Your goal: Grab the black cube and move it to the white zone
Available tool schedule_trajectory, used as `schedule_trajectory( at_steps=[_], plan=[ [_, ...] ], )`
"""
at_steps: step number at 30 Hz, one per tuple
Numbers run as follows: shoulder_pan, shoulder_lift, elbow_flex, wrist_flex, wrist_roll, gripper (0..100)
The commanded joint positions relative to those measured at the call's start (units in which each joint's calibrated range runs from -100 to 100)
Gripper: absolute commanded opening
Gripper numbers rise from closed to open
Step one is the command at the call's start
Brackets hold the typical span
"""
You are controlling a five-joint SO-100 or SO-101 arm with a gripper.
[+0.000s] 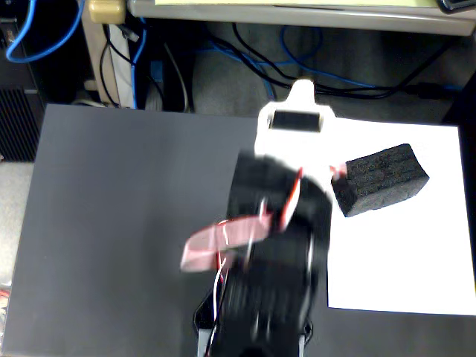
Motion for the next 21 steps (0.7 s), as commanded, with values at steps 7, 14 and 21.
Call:
schedule_trajectory(
  at_steps=[7,14,21],
  plan=[
    [0.1,-0.3,27.7,-5.6,1.1,2],
    [-3.7,-0.3,40.3,-5.5,1.2,2],
    [-2.2,-0.3,44.9,-7.2,1.4,1]
  ],
)
